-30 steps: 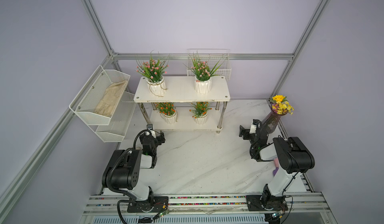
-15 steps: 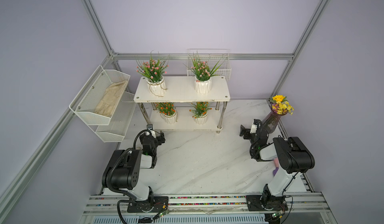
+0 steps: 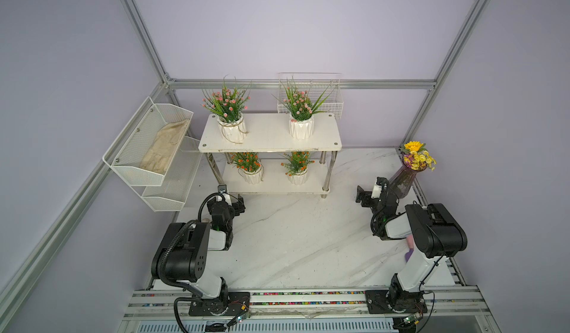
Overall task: Place the baby's breath potted plants on the rack by color
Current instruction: Reset both arms
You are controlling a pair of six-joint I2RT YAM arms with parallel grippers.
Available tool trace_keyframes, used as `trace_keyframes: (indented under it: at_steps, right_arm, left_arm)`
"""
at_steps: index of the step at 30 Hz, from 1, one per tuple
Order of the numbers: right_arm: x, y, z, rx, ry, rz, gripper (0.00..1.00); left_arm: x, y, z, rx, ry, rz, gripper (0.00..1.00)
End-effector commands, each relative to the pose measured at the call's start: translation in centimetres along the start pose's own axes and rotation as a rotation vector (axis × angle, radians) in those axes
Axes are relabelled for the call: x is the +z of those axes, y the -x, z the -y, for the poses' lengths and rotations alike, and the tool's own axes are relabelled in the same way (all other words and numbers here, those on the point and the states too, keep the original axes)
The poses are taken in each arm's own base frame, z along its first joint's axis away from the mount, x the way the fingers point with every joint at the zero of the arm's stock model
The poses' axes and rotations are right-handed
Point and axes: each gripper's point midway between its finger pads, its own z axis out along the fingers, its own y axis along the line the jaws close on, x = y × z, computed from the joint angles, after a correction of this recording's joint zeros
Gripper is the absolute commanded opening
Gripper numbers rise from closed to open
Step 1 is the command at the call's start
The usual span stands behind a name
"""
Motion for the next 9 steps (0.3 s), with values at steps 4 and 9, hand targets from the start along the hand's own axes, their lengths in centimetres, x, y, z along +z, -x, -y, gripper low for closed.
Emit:
trace_keyframes:
  at_steps: [4,9]
  right_arm:
    - [0.42,0.72,0.13,-0.003,-0.007,0.017,0.97]
    - [0.24,0.85,0.16,-0.005,-0.008,0.024,0.97]
  left_arm:
    - [0.32,2.38,0.15,0.002,-0.007,0.065,1.00]
    - [0.32,2.38,0.14,0.002,-0.007,0.065,1.00]
